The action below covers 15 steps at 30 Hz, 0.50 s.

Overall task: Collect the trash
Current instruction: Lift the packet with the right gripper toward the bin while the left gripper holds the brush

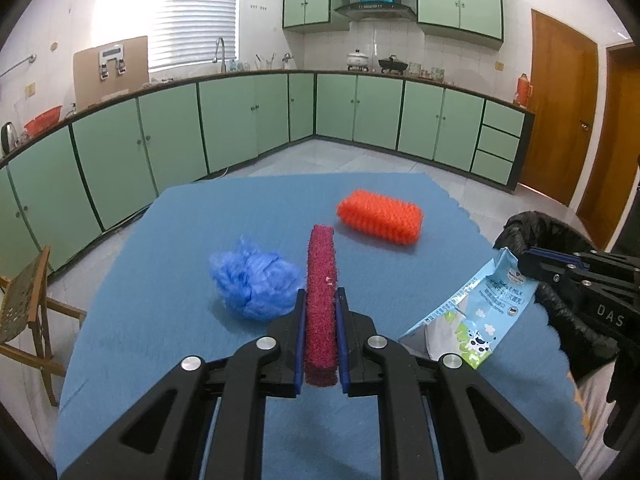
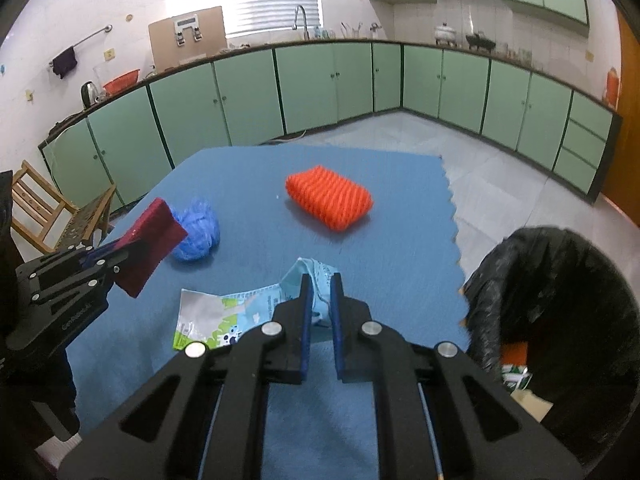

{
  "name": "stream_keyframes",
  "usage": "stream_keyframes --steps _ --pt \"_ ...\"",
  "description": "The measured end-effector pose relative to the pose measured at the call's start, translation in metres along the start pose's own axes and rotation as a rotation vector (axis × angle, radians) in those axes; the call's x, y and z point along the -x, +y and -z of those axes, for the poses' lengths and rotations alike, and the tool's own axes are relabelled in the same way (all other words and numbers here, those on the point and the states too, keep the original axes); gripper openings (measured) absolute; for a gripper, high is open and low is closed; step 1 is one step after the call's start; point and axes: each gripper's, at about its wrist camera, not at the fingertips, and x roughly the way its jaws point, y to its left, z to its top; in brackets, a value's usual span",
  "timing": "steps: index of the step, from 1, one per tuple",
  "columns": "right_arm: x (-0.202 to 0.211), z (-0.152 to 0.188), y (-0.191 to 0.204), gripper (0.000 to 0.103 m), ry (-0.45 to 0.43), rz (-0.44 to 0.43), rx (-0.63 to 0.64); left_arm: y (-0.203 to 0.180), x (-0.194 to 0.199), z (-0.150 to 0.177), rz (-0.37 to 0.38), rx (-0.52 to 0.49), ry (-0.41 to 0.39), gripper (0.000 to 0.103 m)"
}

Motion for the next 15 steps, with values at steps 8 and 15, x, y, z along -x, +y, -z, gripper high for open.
stream_keyframes --steps 8,15 --pt "0.027 -0.018 -0.01 0.007 -0.064 0.034 0.03 -0.02 0.01 -0.024 0.033 -0.022 -0.049 0.013" --pt "0.052 -0.035 -0.034 0.0 -0.124 0.076 0.017 -0.046 0.015 -0.046 0.076 -0.041 -0.09 0.013"
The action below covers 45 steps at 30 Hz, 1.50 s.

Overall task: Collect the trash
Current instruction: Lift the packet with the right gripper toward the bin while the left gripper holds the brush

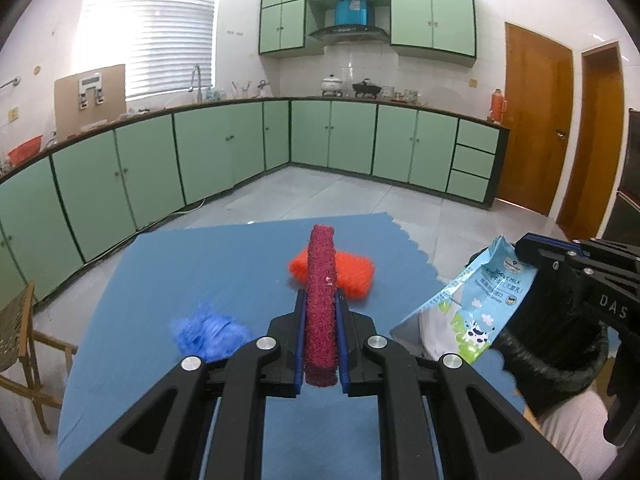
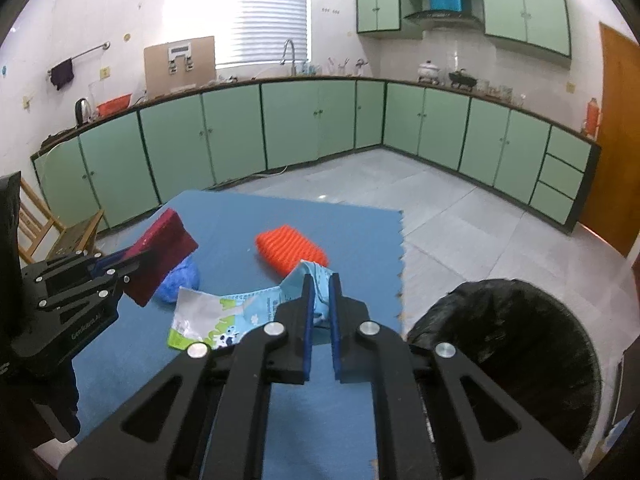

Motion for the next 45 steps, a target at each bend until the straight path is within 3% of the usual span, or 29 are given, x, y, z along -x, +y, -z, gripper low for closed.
stream_keyframes --steps 5,9,19,21,22,23,32,45 --pt "0.01 -0.005 -0.025 0.0 -0.017 0.035 -0.014 -0.026 -0.008 -0.014 0.039 -0.018 -0.014 0.013" --pt "0.004 0.004 -0.045 0.0 0.0 0.011 -0.066 -0.032 -0.016 -0.016 0.042 0.001 -0.002 0.013" --pt "-0.016 0.048 -0.023 0.005 0.068 -0.09 -0.097 -0.021 -0.015 0.019 -0.006 -0.033 0.057 0.013" --pt "-0.022 0.056 -0.014 0.021 0.085 -0.104 -0.098 -0.015 -0.014 0.03 -0.015 -0.033 0.077 0.013" --pt "-0.024 0.06 -0.01 0.036 0.091 -0.108 -0.098 -0.013 -0.014 0.034 -0.02 -0.031 0.087 0.013" --pt "-0.025 0.064 -0.007 0.044 0.093 -0.11 -0.096 -0.01 -0.014 0.041 -0.026 -0.026 0.101 0.013" --pt "-0.044 0.089 0.012 0.076 0.138 -0.146 -0.058 0.002 -0.023 0.067 -0.044 0.007 0.15 0.013" --pt "-0.088 0.106 0.012 0.079 0.246 -0.183 -0.002 0.005 -0.037 0.069 -0.058 0.015 0.178 0.013"
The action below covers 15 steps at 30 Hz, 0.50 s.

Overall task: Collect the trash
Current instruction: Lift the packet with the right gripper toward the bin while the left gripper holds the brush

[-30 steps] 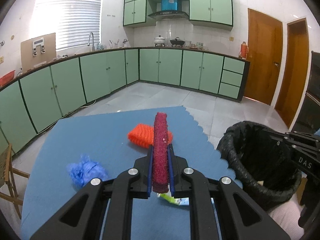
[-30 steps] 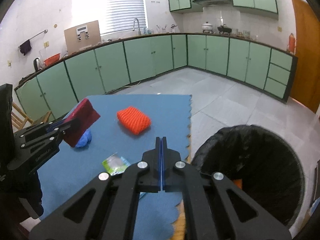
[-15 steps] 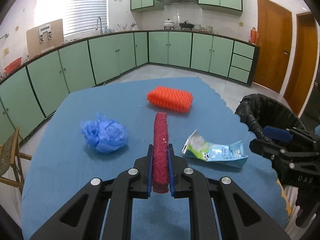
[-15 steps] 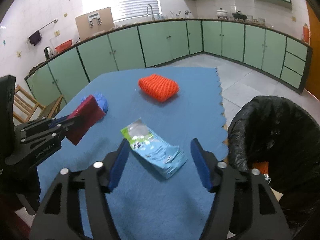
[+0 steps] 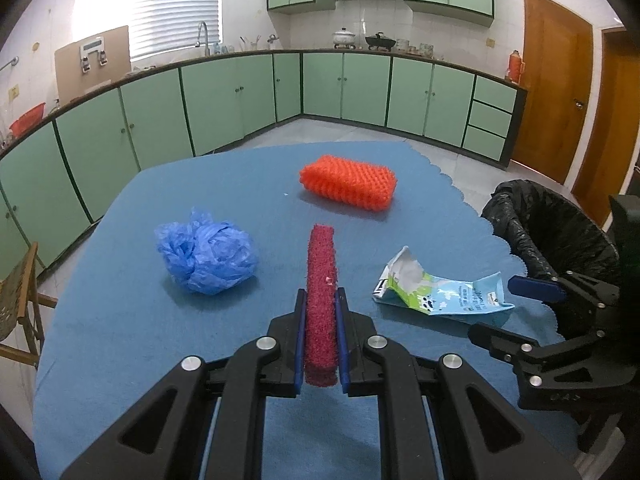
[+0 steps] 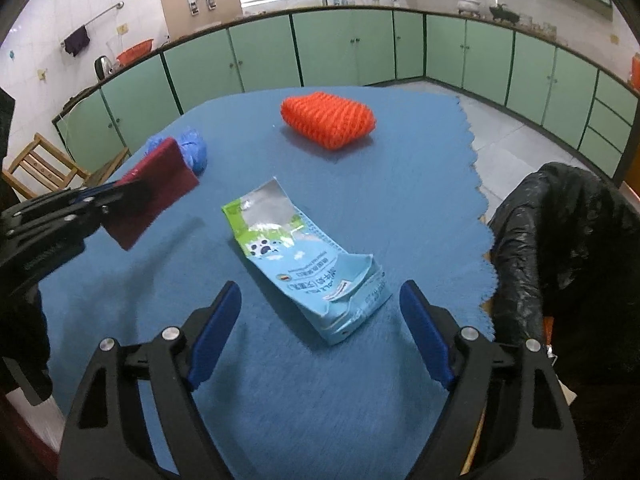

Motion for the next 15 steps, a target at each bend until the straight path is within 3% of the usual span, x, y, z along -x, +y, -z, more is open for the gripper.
stream_keyframes --steps 6,10,15 --pt "-0.013 -0.004 -0.003 0.076 0.025 -0.032 0.015 -0.002 -0.004 -0.001 -0.009 -0.003 0.007 0.013" --pt "-0.016 -0.009 -0.006 0.047 0.034 -0.056 0.03 -0.005 -0.003 -0.001 -0.008 -0.008 0.007 0.013" --pt "-0.007 -0.008 -0.006 0.045 0.026 -0.069 0.019 -0.006 0.001 -0.002 -0.011 -0.014 -0.001 0.013"
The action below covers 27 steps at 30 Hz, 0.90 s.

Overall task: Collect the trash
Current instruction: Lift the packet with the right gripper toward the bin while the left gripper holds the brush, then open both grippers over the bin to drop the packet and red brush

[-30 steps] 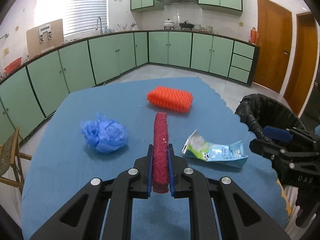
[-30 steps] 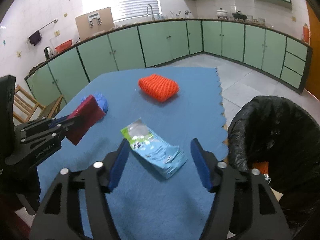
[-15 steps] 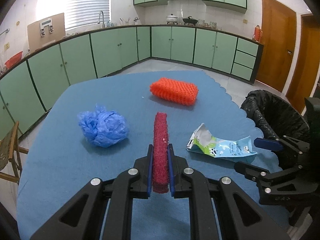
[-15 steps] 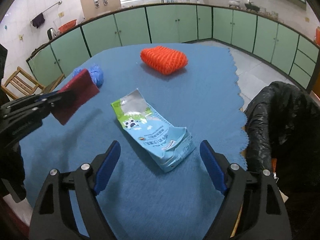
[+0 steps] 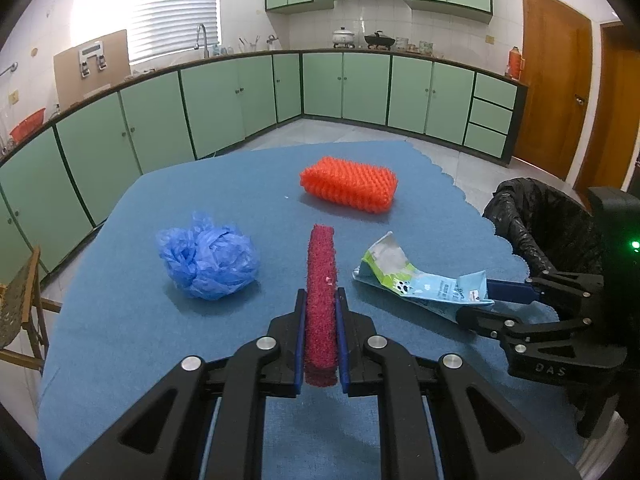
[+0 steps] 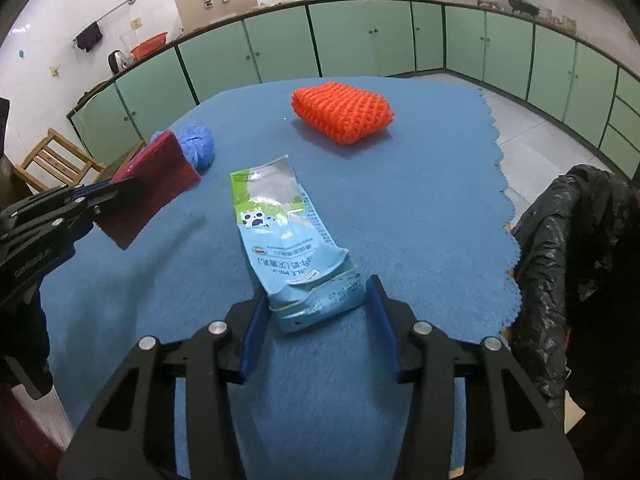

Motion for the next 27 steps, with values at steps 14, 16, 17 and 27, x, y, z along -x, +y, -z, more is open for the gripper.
stream_keyframes --steps 14,16,17,27 --pt "0.08 -0.018 -0.005 0.044 -0.179 0.103 -0.033 -0.019 0.023 -0.023 0.043 -0.018 -0.071 0.013" --pt "0.098 -0.023 -0.012 0.044 -0.212 0.126 -0.04 -0.025 0.027 -0.029 0.054 -0.026 -0.089 0.013" --pt "0.106 -0.025 -0.015 0.044 -0.226 0.133 -0.045 -0.029 0.029 -0.032 0.06 -0.03 -0.099 0.013" --pt "0.163 -0.029 -0.054 0.044 -0.324 0.227 -0.103 -0.083 0.041 -0.067 0.152 -0.088 -0.164 0.013"
